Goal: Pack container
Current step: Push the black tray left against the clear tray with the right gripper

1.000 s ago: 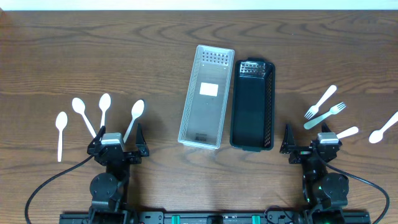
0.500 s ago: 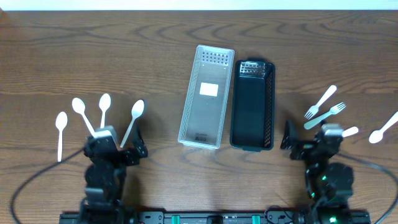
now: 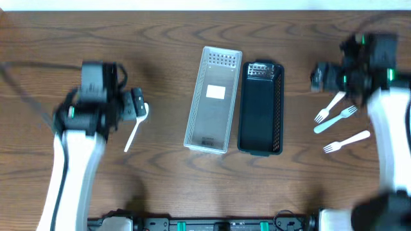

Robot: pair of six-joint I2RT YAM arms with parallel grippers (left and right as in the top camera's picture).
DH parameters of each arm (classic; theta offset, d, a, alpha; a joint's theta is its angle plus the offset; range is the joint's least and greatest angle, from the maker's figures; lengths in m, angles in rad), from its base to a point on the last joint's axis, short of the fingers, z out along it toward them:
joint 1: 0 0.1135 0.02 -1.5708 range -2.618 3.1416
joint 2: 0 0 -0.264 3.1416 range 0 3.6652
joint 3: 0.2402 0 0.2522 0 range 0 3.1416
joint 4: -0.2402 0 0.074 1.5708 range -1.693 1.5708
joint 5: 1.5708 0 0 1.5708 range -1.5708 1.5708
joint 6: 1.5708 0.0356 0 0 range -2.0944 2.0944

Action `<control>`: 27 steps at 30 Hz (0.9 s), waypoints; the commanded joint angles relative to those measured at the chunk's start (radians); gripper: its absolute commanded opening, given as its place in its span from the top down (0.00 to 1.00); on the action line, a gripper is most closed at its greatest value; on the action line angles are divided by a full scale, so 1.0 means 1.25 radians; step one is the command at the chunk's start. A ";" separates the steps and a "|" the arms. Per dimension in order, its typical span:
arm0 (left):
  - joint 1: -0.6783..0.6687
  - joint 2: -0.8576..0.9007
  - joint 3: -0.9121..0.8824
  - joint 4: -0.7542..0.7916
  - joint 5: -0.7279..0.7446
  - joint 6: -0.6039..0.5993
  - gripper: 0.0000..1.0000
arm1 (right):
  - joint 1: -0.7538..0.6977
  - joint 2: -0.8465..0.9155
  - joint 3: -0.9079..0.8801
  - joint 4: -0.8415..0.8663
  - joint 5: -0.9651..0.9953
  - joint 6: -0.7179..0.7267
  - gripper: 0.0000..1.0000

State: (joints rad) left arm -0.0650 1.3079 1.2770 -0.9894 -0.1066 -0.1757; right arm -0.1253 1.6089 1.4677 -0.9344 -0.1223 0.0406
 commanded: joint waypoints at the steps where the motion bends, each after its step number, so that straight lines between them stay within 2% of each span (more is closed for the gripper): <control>1: 0.009 0.096 0.050 -0.022 -0.007 -0.013 0.02 | 0.007 0.134 0.112 -0.031 -0.016 -0.077 0.01; 6: 0.009 0.170 0.050 -0.025 -0.007 -0.015 0.02 | 0.042 0.240 0.129 0.015 0.017 -0.075 0.01; 8: 0.009 0.178 0.050 -0.020 -0.007 -0.016 0.02 | 0.060 0.271 0.129 0.019 0.017 -0.075 0.20; 10: 0.009 0.178 0.050 -0.013 -0.007 -0.016 0.02 | 0.074 0.300 0.129 0.016 0.017 -0.073 0.49; 12: 0.009 0.177 0.050 -0.013 -0.007 -0.016 0.02 | 0.091 0.328 0.129 0.007 0.016 -0.056 0.62; 20: 0.009 0.177 0.050 -0.014 -0.007 -0.016 0.02 | 0.154 0.388 0.129 0.002 0.017 -0.057 0.71; 27: 0.009 0.177 0.050 -0.014 -0.007 -0.016 0.02 | 0.193 0.387 0.129 0.003 0.000 -0.058 0.69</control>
State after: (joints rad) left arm -0.0593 1.5379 1.3220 -1.0054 -0.1081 -0.1841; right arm 0.0937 2.0899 1.6100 -0.9279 -0.1032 -0.0338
